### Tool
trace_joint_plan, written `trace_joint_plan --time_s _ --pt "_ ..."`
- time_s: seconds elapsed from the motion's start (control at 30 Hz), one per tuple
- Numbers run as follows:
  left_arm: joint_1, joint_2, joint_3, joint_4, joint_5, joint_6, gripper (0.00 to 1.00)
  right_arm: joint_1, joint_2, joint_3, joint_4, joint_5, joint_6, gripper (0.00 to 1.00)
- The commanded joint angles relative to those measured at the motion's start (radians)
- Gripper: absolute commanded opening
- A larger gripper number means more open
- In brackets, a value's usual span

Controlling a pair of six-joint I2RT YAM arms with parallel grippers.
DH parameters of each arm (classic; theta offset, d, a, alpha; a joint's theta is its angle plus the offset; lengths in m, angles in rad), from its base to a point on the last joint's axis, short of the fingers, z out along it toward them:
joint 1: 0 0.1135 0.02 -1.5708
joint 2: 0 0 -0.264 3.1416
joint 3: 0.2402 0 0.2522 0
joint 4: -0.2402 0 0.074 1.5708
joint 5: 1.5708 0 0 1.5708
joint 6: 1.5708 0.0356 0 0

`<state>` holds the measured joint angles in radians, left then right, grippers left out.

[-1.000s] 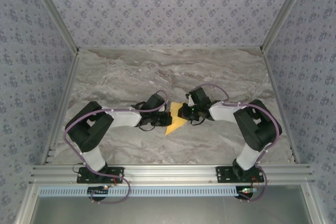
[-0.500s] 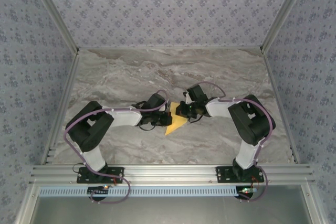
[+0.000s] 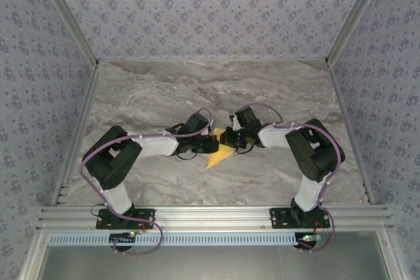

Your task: Fold a paper plane with a square sheet of paper (pick it up from the middle)

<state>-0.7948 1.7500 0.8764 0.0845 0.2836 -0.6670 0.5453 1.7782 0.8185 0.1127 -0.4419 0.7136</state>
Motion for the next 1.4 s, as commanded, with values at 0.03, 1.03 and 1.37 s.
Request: trace_joint_plan --time_s 0.03,1.03,1.37 --pt "-0.009 0.040 0.019 -0.032 -0.008 -0.007 0.00 -0.003 0.006 -0.027 -0.041 -0.001 -0.027 0.00" --pt "-0.010 0.101 0.030 -0.235 -0.026 0.012 0.00 -0.232 -0.051 0.064 -0.044 -0.085 -0.129 0.00" --pt "-0.011 0.106 0.035 -0.244 -0.029 0.014 0.00 -0.073 0.042 0.055 -0.012 -0.125 -0.115 0.00"
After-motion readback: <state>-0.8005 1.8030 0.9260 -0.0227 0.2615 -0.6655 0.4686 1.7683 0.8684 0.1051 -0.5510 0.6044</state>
